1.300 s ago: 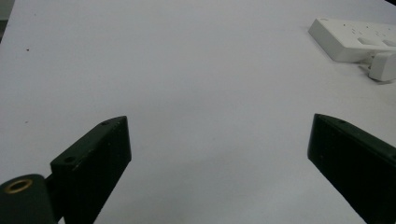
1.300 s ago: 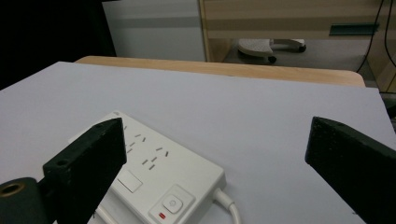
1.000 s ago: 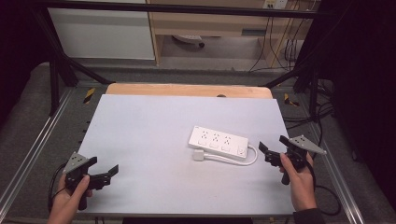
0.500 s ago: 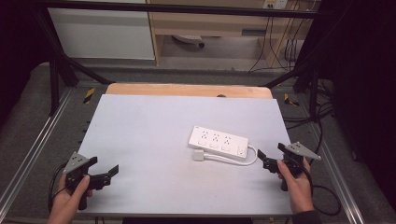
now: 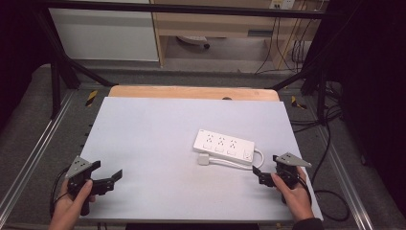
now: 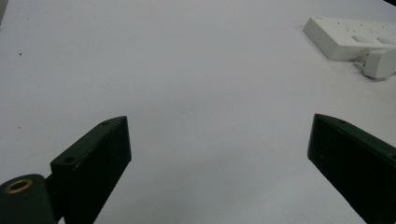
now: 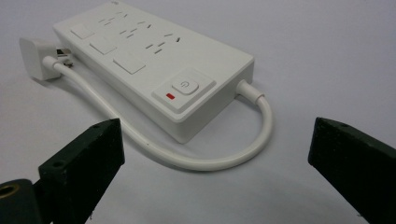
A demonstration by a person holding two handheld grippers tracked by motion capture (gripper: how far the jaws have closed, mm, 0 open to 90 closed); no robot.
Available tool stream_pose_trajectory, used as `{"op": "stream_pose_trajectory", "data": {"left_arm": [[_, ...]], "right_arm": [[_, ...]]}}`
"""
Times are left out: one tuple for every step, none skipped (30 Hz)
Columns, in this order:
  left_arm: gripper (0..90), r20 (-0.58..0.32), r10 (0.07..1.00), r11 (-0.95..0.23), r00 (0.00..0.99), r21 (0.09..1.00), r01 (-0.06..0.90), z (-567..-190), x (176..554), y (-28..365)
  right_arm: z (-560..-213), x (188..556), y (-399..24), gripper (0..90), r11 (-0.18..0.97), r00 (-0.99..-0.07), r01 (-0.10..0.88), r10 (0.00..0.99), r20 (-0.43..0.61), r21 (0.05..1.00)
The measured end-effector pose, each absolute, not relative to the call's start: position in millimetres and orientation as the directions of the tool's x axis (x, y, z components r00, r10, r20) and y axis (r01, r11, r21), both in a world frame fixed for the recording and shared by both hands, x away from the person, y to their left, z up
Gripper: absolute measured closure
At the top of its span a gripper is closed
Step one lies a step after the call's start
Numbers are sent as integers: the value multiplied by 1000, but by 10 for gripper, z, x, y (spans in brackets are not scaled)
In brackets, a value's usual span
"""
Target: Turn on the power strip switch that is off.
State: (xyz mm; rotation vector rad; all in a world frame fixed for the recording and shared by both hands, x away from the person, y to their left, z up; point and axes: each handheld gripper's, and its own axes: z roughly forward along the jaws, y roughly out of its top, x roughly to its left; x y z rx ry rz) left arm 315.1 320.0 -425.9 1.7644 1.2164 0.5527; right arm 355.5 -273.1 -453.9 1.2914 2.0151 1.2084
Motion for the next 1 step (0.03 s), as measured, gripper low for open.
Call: {"op": "stream_pose_trajectory", "data": {"left_arm": [[61, -121, 900, -117, 419, 858, 500, -4260, 3153, 3199]], "right_arm": [[-4544, 3560, -2727, 39, 176, -456, 489, 886, 79, 854]]}}
